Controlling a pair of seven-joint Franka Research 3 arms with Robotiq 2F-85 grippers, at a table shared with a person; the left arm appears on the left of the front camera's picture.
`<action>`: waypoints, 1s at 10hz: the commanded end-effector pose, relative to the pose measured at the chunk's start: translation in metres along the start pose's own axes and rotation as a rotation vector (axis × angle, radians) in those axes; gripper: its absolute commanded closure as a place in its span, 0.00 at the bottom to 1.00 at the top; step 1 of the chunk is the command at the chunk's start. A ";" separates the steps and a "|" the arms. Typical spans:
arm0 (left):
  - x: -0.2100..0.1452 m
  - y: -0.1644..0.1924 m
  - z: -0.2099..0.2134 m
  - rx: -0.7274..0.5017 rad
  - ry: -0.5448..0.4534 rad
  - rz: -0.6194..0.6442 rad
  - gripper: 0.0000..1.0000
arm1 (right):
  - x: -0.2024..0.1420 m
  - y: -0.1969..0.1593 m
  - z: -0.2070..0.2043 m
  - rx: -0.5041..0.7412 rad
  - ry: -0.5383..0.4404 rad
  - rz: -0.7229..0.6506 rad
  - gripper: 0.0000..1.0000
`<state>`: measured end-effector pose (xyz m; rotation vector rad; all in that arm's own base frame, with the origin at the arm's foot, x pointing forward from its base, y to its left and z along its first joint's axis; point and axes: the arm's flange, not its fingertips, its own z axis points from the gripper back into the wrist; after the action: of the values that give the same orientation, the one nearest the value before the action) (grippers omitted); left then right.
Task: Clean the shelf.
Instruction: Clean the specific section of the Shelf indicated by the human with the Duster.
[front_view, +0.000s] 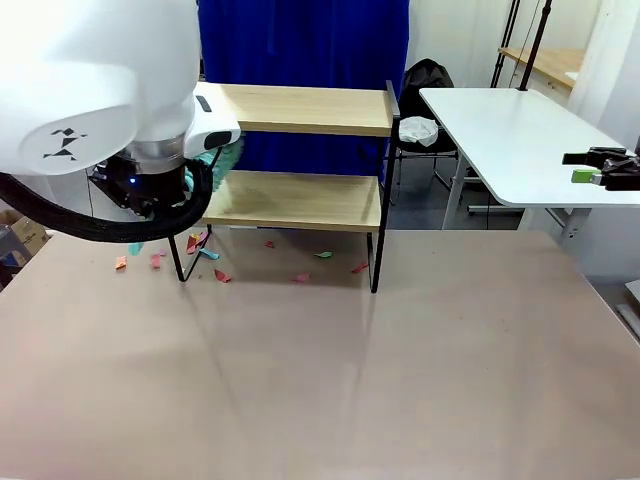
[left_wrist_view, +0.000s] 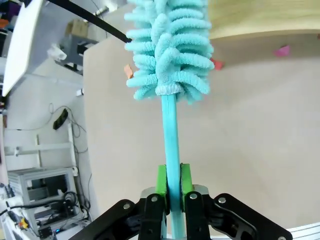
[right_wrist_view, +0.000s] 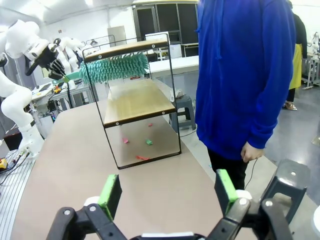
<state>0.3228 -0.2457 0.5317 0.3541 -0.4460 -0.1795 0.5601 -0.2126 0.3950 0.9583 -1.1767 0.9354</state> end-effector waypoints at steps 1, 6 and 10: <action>0.005 0.016 -0.023 0.045 0.053 0.024 0.87 | 0.003 0.001 -0.001 0.000 -0.002 0.004 0.00; -0.027 0.028 0.036 -0.221 -0.005 -0.312 0.87 | 0.003 0.001 -0.001 0.000 -0.002 0.004 0.00; -0.070 0.073 0.052 -0.393 0.025 -0.734 0.87 | 0.003 0.001 -0.001 0.000 -0.002 0.004 0.00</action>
<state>0.2550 -0.2006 0.5715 0.1291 -0.2672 -0.8494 0.5602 -0.2123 0.3949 0.9589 -1.1765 0.9356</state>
